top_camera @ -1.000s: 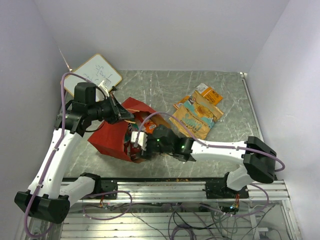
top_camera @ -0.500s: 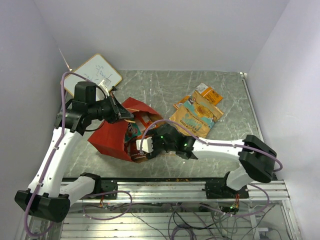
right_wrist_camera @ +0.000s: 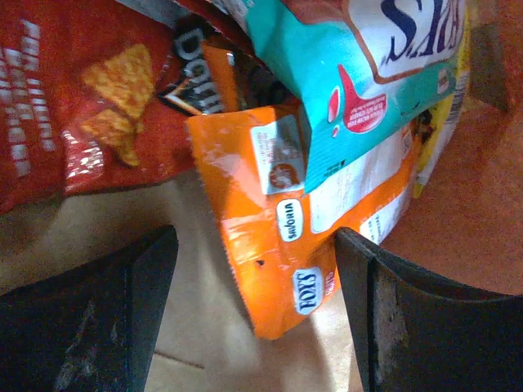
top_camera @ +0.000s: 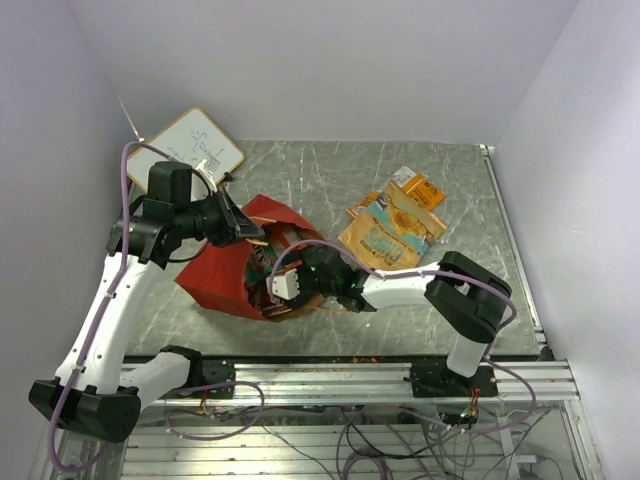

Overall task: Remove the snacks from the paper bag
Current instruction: Take out the snack from the paper bag.

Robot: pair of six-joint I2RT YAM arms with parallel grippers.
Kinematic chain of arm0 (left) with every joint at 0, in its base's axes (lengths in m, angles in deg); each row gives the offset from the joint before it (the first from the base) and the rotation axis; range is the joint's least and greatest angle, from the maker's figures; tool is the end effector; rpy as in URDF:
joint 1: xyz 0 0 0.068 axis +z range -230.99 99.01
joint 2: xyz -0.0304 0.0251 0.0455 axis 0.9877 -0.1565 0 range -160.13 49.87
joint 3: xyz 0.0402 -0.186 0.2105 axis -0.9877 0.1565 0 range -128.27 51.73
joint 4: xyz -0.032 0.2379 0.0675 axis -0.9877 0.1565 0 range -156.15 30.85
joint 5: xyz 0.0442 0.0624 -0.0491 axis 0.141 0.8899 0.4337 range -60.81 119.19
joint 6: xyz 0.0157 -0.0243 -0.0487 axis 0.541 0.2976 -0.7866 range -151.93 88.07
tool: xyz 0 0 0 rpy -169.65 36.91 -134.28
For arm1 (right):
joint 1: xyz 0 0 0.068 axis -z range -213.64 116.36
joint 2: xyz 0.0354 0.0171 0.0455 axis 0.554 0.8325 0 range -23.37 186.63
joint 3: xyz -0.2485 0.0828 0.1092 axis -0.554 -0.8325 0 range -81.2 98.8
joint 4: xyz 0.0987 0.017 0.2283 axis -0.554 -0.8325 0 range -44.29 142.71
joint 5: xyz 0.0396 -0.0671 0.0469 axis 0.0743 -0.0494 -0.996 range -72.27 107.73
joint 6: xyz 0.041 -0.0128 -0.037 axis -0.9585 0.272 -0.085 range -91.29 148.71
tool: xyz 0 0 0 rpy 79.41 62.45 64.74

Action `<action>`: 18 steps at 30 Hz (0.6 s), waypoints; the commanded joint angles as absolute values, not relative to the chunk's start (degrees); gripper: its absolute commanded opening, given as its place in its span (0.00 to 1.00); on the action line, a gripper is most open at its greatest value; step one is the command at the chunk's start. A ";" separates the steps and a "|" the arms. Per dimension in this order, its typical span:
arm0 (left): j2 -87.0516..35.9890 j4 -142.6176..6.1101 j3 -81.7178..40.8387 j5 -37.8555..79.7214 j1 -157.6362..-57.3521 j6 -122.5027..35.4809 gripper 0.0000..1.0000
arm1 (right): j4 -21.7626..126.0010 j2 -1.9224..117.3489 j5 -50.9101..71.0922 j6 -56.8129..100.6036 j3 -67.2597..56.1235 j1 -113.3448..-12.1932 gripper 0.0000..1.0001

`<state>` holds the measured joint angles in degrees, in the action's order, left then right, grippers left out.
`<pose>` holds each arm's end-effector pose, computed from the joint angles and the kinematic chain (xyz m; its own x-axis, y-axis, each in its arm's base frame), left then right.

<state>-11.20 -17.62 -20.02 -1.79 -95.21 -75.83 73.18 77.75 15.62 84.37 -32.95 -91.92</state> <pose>0.1782 -0.0661 0.3902 -0.8478 -0.3984 -0.3499 0.0232 0.6314 -0.7751 0.1864 0.3043 0.1739 0.5565 -0.6691 -0.4926 -0.7213 -0.0948 -0.6861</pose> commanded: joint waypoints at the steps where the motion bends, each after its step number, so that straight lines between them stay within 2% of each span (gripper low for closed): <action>1: -10.49 -13.69 -22.19 1.69 -95.57 -74.98 0.07 | 81.22 81.18 18.06 86.40 -30.84 -90.08 0.78; 5: -10.32 -11.13 -23.44 3.07 -95.61 -75.00 0.07 | 82.45 83.42 16.74 84.81 -28.55 -87.78 0.76; 9: -9.66 -10.19 -23.46 4.21 -95.59 -75.81 0.07 | 81.34 85.56 14.78 85.33 -25.44 -87.16 0.64; 18: -6.53 -9.22 -21.56 5.99 -95.58 -76.61 0.07 | 75.46 81.84 10.81 81.34 -24.18 -87.29 0.19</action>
